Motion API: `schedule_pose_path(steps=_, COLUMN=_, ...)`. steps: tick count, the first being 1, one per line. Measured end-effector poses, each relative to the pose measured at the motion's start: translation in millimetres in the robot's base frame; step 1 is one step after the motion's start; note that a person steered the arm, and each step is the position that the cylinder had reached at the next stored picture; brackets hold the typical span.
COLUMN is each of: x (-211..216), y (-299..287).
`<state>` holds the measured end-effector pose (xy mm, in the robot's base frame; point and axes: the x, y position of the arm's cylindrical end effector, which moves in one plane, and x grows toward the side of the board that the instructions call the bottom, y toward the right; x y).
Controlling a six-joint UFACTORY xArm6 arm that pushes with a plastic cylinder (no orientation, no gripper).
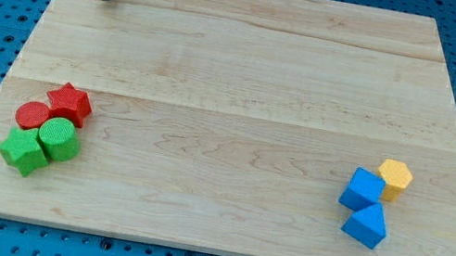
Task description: Point the arm to the red star
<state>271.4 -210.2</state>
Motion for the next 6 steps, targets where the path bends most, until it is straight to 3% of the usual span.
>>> schedule_pose_path(steps=1, x=28, y=32)
schedule_pose_path(steps=3, x=43, y=269)
schedule_pose_path(steps=4, x=114, y=218)
schedule_pose_path(steps=5, x=142, y=154)
schedule_pose_path(steps=6, x=102, y=37)
